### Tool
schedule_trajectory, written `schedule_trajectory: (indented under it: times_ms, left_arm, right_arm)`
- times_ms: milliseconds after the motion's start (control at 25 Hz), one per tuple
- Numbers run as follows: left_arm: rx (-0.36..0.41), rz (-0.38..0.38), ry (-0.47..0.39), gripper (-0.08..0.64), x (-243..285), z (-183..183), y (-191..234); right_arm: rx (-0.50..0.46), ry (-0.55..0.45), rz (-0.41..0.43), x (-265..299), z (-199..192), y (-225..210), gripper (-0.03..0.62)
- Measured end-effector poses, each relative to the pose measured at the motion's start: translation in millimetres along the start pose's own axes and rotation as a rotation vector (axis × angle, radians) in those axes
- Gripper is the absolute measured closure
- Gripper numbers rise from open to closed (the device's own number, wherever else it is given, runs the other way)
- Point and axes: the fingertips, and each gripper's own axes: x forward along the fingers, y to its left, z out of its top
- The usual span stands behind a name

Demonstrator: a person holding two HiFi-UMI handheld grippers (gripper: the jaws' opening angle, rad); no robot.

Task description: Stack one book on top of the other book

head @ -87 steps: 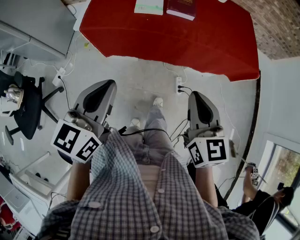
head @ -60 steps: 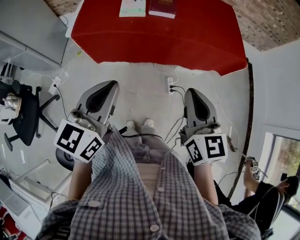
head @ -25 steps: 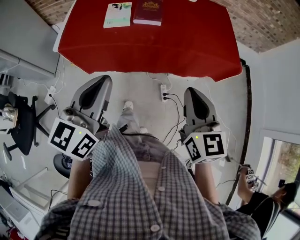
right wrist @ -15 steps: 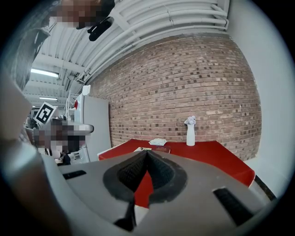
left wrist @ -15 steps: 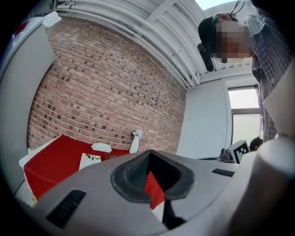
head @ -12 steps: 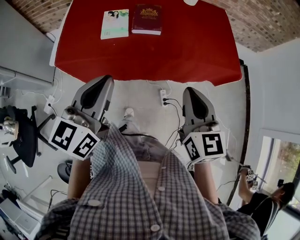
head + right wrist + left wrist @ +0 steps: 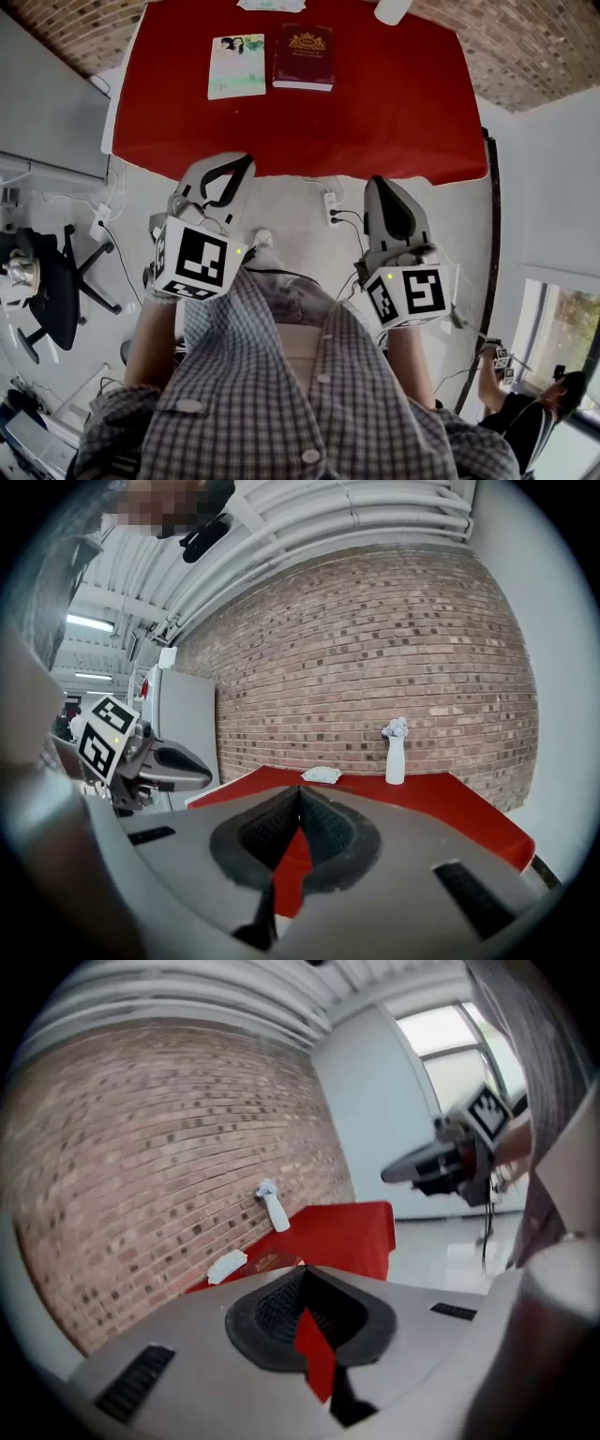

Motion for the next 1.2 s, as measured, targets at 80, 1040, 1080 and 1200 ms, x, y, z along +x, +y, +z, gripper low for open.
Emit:
schedule_trajectory:
  times_ms: [80,1040,1080,1200]
  left_arm:
    - [0.232,-0.028,0.095,0.554,18,-8,-5]
    - [1.076,-0.207,0.252,0.552,107,-53,-13]
    - [1.068,-0.205,0.248,0.552,108,-54,-12]
    - [0.997,-0.191,0.238,0.552,108,-55,-5]
  right_arm:
    - [0.001,-0.001,-0.008,8,3,-1,0.586]
    - [-0.001,0.006,-0.062,74,14,3,0.586]
    - [-0.001,0.006,-0.064,76,14,3,0.586]
    - [-0.001,0.008,-0.068,79,12,5,0.586]
